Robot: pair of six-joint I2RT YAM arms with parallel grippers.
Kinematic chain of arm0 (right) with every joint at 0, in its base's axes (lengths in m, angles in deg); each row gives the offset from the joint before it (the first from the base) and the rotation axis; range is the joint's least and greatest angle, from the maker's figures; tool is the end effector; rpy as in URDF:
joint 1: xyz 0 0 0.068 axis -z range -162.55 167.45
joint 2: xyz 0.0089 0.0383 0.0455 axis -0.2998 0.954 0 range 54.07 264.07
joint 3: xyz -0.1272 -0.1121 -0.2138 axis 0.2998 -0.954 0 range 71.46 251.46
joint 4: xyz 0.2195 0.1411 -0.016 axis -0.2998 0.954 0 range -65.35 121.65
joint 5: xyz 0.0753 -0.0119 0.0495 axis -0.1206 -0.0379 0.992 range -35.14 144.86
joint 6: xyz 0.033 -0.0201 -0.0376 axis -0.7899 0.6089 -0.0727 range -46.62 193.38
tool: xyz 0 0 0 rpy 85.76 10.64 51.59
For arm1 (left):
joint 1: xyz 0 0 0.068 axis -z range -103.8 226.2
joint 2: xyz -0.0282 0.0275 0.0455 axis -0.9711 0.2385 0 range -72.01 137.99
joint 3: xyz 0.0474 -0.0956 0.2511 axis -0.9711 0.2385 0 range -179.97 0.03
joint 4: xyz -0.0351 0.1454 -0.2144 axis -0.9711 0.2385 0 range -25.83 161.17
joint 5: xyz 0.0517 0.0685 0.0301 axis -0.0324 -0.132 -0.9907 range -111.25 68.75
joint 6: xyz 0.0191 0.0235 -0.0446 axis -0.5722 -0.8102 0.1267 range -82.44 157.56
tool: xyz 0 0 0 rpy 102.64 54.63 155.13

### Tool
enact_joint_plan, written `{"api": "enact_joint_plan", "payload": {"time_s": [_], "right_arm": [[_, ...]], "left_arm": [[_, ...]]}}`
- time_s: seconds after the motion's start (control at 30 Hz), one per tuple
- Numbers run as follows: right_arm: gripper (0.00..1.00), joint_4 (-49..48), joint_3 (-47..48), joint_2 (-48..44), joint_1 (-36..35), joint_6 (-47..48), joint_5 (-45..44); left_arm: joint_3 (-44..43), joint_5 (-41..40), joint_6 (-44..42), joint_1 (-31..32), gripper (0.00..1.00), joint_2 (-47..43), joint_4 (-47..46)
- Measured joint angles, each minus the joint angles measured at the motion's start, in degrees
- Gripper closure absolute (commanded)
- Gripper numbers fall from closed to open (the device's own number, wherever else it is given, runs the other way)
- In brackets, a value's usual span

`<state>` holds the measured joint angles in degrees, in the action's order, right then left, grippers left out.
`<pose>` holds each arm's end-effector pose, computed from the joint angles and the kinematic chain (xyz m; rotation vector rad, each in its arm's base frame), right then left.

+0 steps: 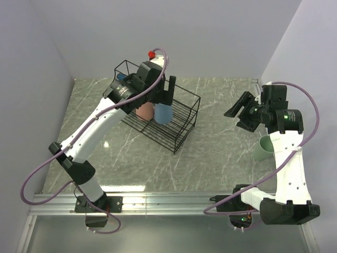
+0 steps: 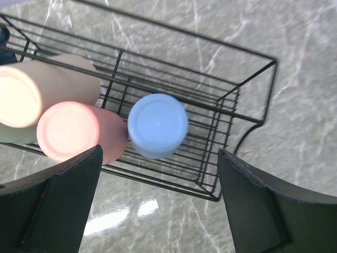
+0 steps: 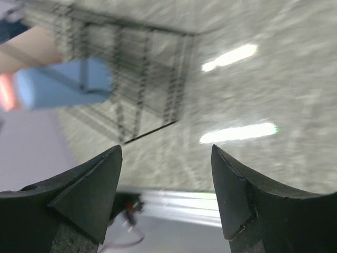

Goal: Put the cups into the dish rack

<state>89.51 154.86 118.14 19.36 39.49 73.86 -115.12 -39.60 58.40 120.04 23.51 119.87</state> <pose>0.1915 0.0052 0.4118 0.5824 2.3377 0.6573 0.2553 -0.2296 0.4516 0.2580 2.1634 -0.2947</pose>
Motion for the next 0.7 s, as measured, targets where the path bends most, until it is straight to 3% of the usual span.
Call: {"api": "enact_joint_plan", "payload": {"time_s": [0.2,0.43,0.7], "right_arm": [[0.22,3.2,4.9,5.5,0.4,2.4,-15.7],[0.23,4.2,9.8,13.6,1.5,5.0,-32.9],[0.27,3.7,1.5,17.8,8.3,3.5,-40.7]], "left_arm": [[-1.9,0.7,2.5,0.6,0.06,-2.0,0.3],[10.1,6.8,7.6,0.6,0.07,-14.1,-3.0],[14.7,14.5,12.5,0.6,0.09,-16.8,-3.4]]}}
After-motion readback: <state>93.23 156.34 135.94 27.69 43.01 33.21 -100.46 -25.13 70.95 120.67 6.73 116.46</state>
